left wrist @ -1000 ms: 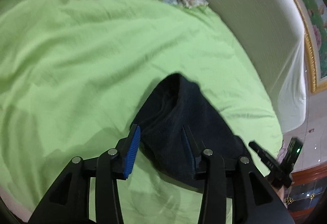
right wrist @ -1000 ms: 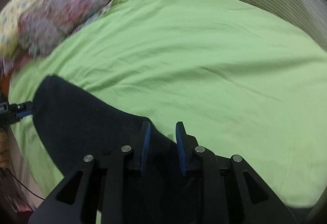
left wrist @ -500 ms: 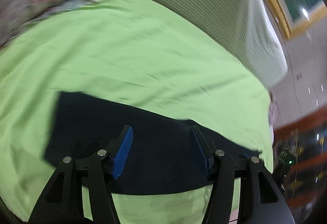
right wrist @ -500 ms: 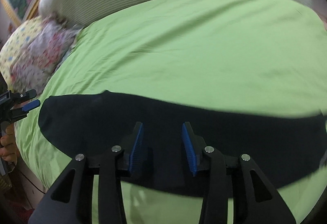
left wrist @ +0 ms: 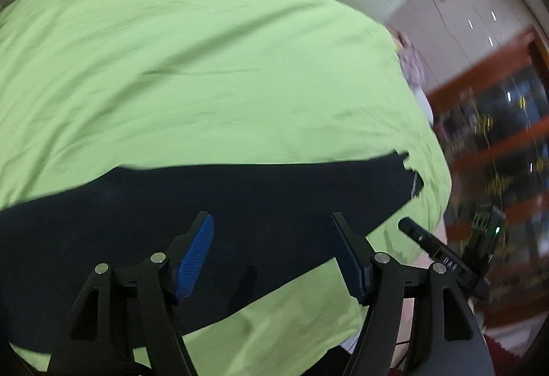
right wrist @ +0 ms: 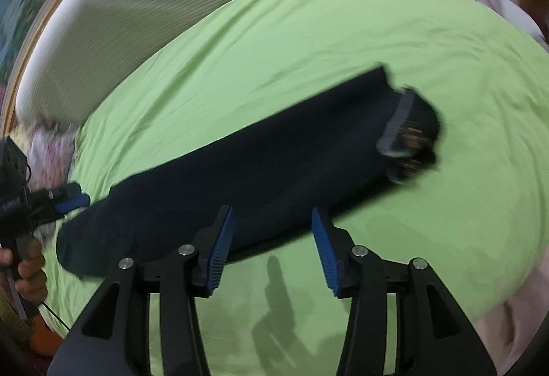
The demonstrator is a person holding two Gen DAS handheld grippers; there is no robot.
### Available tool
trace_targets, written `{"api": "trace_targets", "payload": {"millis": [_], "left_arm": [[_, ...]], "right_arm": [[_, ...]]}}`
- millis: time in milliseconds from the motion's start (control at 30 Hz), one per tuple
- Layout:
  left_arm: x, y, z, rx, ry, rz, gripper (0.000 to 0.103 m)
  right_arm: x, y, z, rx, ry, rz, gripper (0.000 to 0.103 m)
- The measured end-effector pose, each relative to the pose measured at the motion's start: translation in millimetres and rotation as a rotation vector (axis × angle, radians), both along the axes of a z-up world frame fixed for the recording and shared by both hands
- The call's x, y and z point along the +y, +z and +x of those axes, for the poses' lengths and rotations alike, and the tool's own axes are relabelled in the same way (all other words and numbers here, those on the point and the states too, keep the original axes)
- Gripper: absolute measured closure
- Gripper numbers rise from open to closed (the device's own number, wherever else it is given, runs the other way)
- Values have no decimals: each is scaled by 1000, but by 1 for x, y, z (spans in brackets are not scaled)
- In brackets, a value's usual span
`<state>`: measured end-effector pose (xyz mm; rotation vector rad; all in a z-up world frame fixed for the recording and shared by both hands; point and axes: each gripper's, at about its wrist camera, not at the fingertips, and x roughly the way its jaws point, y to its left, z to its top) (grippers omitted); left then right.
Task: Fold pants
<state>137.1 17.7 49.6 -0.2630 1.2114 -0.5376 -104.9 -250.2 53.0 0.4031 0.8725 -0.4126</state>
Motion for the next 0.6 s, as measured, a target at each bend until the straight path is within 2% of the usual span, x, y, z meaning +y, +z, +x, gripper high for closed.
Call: {"api": "trace_targets", "payload": {"millis": [333,500,600], "left_arm": [[-130,-5,43,37,-278,21,31],[-186,-17,55,46,-409,74,31],[-213,-27,64,64,-453,93,31]], "right_arm": [[-50,-1,-17,-115,-204,119,45],[-66,-11,-19,-120,-233,162,45],[-80,-20,-21,-131,-253,210,45]]}}
